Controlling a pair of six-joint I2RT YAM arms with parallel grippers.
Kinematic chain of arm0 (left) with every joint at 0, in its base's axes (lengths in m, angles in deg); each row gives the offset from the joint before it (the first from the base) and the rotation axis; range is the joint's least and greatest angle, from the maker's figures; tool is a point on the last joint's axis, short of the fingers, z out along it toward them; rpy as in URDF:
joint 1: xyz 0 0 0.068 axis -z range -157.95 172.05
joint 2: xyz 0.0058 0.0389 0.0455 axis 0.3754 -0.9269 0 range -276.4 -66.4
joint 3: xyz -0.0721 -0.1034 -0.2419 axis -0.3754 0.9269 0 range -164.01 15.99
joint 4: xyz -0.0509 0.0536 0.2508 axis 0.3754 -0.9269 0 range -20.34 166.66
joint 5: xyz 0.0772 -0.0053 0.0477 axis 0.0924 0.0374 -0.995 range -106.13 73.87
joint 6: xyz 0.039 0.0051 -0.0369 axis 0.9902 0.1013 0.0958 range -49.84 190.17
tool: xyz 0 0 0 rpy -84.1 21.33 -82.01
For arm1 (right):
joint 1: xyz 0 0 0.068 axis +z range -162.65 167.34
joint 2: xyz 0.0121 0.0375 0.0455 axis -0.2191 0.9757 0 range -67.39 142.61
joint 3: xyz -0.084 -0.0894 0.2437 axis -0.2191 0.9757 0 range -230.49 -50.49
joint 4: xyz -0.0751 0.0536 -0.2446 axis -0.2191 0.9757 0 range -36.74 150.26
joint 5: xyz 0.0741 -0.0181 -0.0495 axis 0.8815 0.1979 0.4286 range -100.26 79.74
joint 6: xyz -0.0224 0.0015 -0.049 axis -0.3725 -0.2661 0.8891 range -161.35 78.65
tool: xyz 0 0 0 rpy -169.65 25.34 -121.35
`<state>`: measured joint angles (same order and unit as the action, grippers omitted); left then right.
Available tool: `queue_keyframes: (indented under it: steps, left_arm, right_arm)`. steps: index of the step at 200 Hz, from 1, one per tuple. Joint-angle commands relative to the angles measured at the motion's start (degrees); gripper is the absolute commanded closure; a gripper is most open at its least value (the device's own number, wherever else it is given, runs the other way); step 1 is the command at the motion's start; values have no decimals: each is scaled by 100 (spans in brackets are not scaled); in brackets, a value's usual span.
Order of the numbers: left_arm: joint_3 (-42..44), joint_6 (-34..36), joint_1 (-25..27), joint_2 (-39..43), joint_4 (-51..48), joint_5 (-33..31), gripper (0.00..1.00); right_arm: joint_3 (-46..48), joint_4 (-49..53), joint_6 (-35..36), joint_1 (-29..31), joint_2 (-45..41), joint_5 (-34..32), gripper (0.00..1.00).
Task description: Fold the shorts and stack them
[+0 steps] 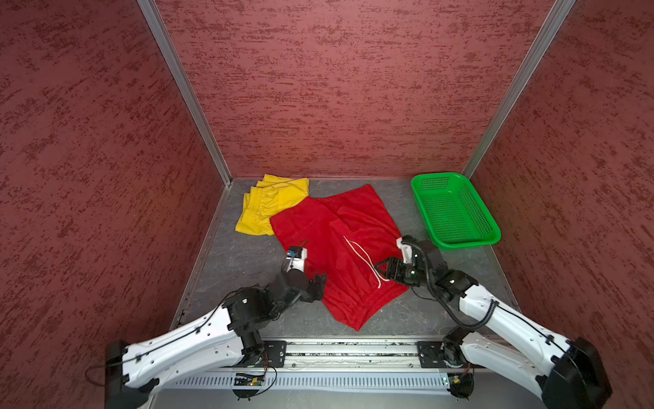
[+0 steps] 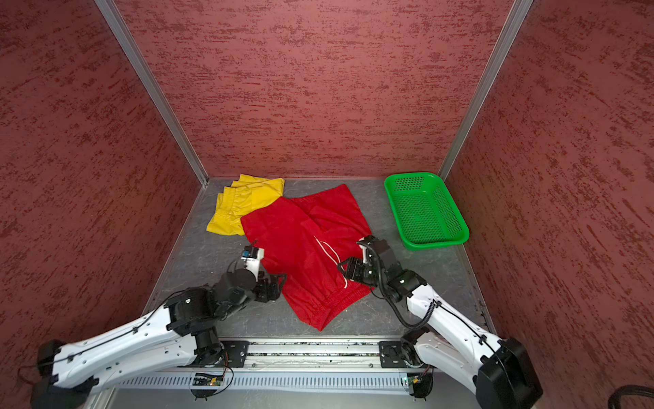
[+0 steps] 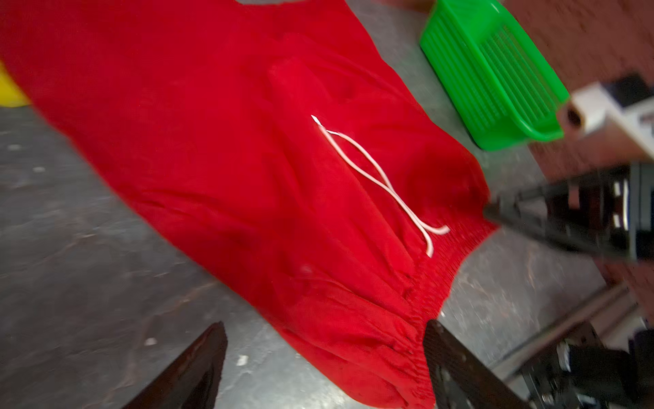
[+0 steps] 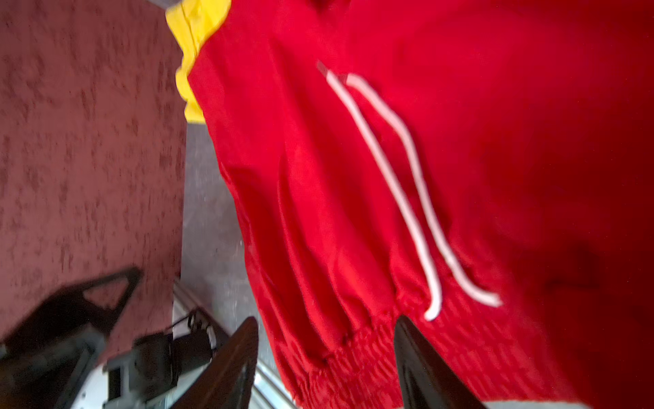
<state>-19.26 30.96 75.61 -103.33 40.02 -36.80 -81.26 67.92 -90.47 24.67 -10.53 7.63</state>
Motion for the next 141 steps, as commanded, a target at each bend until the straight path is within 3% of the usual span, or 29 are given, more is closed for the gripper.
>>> queue_keyframes:
  steps: [1,8,34,57,83,119,141]
  left_arm:
    - [2,152,-1219,589,-581,717,8]
    - [-18,331,-1769,658,-573,1014,0]
    - [-125,957,-3770,97,-194,2895,0]
    - [-269,1020,-4987,-992,327,4318,0]
    - [-652,1017,-5416,-2262,670,4995,0]
    - [-1022,1055,-5671,-3204,893,4776,0]
    - [-1268,1075,-5875,-3670,1009,4720,3]
  right_arm:
    - [159,-789,-906,761,262,-529,37]
    - [151,-746,-1004,951,368,-619,36]
    - [87,-471,-1355,1518,519,-992,34]
    - [127,-435,-1791,2010,540,-1236,33]
    - [101,-377,-2188,2421,692,-1323,33]
    - [-102,670,-2483,2736,515,-1784,32]
    - [139,660,-2646,2743,161,-1769,31]
